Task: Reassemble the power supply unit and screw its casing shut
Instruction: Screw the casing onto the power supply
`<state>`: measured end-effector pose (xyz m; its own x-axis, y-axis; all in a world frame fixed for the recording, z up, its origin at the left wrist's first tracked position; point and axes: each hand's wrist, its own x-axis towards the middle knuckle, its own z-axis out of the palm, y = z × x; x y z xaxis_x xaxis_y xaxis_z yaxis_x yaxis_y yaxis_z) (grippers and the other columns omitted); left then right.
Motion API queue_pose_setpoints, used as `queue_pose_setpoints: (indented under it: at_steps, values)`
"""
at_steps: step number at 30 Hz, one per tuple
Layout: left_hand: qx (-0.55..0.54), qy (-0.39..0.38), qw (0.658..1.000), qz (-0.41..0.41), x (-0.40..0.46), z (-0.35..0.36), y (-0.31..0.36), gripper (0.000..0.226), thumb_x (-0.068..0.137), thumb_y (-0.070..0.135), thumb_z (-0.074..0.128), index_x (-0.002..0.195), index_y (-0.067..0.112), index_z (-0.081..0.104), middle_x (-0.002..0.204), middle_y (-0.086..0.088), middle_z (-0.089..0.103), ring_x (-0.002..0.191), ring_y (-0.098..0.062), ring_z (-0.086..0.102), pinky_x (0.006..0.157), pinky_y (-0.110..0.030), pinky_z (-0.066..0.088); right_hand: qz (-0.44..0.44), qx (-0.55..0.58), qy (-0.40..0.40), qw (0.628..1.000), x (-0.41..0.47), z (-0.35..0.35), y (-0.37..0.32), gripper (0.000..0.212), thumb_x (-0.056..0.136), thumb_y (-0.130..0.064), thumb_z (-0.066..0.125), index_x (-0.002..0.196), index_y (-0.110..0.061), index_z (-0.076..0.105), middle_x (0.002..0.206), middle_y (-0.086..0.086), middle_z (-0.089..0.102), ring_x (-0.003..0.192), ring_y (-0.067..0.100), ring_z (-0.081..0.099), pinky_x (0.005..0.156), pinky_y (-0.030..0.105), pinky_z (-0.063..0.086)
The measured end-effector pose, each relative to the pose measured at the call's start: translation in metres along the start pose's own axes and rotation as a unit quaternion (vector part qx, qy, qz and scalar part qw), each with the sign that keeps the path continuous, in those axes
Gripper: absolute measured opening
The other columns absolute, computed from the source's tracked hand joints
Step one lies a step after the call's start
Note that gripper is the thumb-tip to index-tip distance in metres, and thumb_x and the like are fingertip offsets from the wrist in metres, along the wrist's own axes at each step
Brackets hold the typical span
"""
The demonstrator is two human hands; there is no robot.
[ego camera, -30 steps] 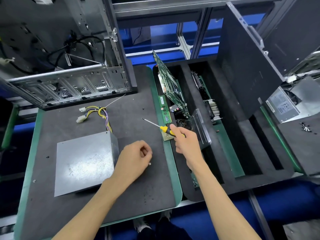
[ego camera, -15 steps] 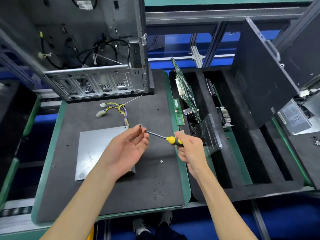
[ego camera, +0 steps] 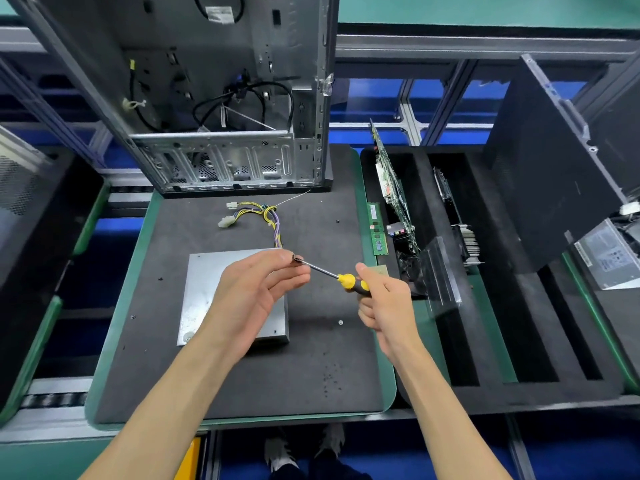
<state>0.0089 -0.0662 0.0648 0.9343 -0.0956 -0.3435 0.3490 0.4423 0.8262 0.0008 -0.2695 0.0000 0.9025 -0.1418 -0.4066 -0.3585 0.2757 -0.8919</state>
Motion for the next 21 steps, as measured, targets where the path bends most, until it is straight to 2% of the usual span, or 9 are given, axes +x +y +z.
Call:
queue_pose_setpoints:
  at_steps: [2, 4, 7, 9, 10, 13, 16, 18, 21]
  values:
    - [0.009, 0.004, 1.000, 0.013, -0.001, 0.000, 0.000, 0.013, 0.084, 0.011, 0.067, 0.084, 0.004, 0.079, 0.088, -0.015, 0.074, 0.087, -0.029, 0.075, 0.078, -0.029, 0.060, 0.010, 0.010, -0.006, 1.000, -0.001, 0.005, -0.001, 0.056, 0.100, -0.025, 0.066, 0.047, -0.023, 0.049, 0.051, -0.006, 0.041, 0.042, 0.008, 0.013, 0.038, 0.016, 0.014]
    - [0.020, 0.007, 0.999, 0.031, -0.002, -0.001, 0.001, 0.012, 0.083, 0.012, 0.068, 0.083, 0.006, 0.078, 0.087, -0.016, 0.074, 0.086, -0.030, 0.075, 0.078, -0.029, 0.060, 0.015, 0.010, -0.009, 1.000, -0.003, 0.008, -0.003, 0.058, 0.101, -0.025, 0.065, 0.044, -0.022, 0.055, 0.050, -0.009, 0.043, 0.042, 0.008, 0.014, 0.038, 0.016, 0.014]
    - [0.081, 0.026, 0.993, 0.079, -0.002, -0.004, 0.001, 0.008, 0.077, 0.016, 0.074, 0.079, 0.009, 0.076, 0.081, -0.017, 0.072, 0.082, -0.035, 0.075, 0.076, -0.032, 0.061, 0.015, 0.001, 0.000, 1.000, -0.004, 0.010, -0.003, 0.053, 0.101, -0.028, 0.065, 0.050, -0.017, 0.053, 0.055, 0.000, 0.031, 0.043, 0.009, 0.013, 0.038, 0.016, 0.014]
    - [0.127, 0.050, 0.986, 0.095, -0.001, -0.007, 0.001, 0.007, 0.077, 0.016, 0.074, 0.077, 0.010, 0.074, 0.077, -0.014, 0.070, 0.079, -0.037, 0.075, 0.074, -0.034, 0.061, 0.008, -0.015, 0.000, 1.000, -0.006, 0.010, -0.001, 0.051, 0.099, -0.031, 0.067, 0.064, 0.002, 0.051, 0.068, 0.010, 0.019, 0.045, 0.011, 0.012, 0.039, 0.017, 0.014]
    - [0.135, 0.062, 0.984, 0.094, -0.001, -0.008, 0.000, 0.006, 0.079, 0.015, 0.073, 0.078, 0.009, 0.074, 0.077, -0.014, 0.070, 0.077, -0.037, 0.075, 0.073, -0.035, 0.062, 0.005, -0.015, -0.005, 1.000, -0.008, 0.010, -0.001, 0.048, 0.099, -0.032, 0.067, 0.069, 0.003, 0.054, 0.070, 0.010, 0.017, 0.045, 0.011, 0.013, 0.039, 0.017, 0.014]
    - [0.090, 0.090, 0.989, 0.071, -0.002, -0.011, -0.003, 0.009, 0.082, 0.014, 0.071, 0.081, 0.006, 0.075, 0.080, -0.016, 0.072, 0.076, -0.035, 0.074, 0.071, -0.035, 0.061, -0.003, 0.025, -0.036, 0.999, -0.014, 0.012, -0.002, 0.023, 0.098, -0.029, 0.069, 0.079, -0.016, 0.068, 0.061, -0.003, 0.035, 0.044, 0.009, 0.018, 0.037, 0.017, 0.018]
    - [0.049, 0.109, 0.991, 0.054, -0.004, -0.014, -0.004, 0.013, 0.091, 0.008, 0.067, 0.082, 0.005, 0.076, 0.082, -0.016, 0.072, 0.077, -0.032, 0.074, 0.072, -0.032, 0.061, 0.018, 0.145, -0.077, 0.986, -0.021, 0.019, -0.003, 0.007, 0.089, -0.024, 0.074, 0.087, -0.017, 0.071, 0.062, 0.000, 0.043, 0.045, 0.011, 0.034, 0.039, 0.021, 0.031]
    - [0.039, 0.121, 0.991, 0.047, -0.005, -0.016, -0.005, 0.014, 0.094, 0.006, 0.065, 0.084, 0.004, 0.075, 0.082, -0.016, 0.072, 0.077, -0.032, 0.073, 0.072, -0.031, 0.061, 0.020, 0.199, -0.096, 0.975, -0.024, 0.026, -0.003, 0.012, 0.087, -0.024, 0.071, 0.092, -0.014, 0.076, 0.071, 0.005, 0.054, 0.051, 0.012, 0.045, 0.045, 0.024, 0.042]
    - [0.035, 0.138, 0.989, 0.036, -0.010, -0.021, -0.008, 0.016, 0.094, 0.005, 0.063, 0.083, 0.004, 0.074, 0.082, -0.017, 0.072, 0.078, -0.033, 0.074, 0.070, -0.031, 0.061, -0.003, 0.187, -0.121, 0.975, -0.024, 0.036, -0.005, 0.024, 0.084, -0.031, 0.074, 0.099, -0.013, 0.080, 0.075, 0.004, 0.060, 0.060, 0.014, 0.058, 0.052, 0.026, 0.052]
